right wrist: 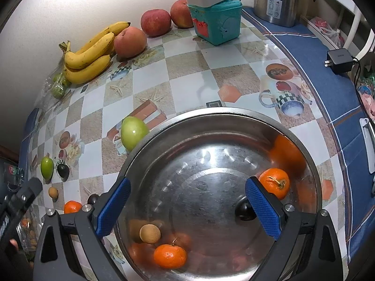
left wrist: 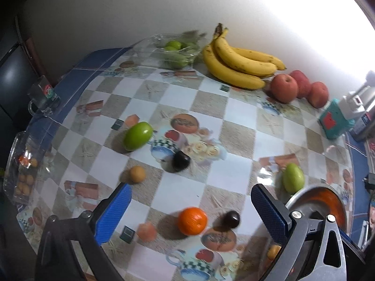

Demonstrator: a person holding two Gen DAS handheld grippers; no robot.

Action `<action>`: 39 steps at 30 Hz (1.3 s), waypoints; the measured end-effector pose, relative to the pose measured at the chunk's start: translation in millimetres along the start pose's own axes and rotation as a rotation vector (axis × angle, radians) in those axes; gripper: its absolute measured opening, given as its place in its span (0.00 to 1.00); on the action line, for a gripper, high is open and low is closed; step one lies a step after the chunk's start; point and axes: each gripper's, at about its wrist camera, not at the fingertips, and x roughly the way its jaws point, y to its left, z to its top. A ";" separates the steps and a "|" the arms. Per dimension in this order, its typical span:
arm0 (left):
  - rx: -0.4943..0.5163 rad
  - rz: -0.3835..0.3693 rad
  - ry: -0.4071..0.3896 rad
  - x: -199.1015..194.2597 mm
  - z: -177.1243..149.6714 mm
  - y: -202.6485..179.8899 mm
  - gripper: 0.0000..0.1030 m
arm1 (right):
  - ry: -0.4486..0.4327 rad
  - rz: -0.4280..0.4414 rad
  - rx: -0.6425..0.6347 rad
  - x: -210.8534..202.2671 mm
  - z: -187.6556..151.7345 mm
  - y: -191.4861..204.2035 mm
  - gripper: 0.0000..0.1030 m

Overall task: Organize fruits
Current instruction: 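Withdraw both grippers from the bowl toward the remaining fruits, then close the right gripper around the green pear beside the bowl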

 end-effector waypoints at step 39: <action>-0.174 -0.279 0.203 47.3 4.1 45.4 0.99 | -0.036 -0.013 -0.199 38.5 53.7 76.1 0.67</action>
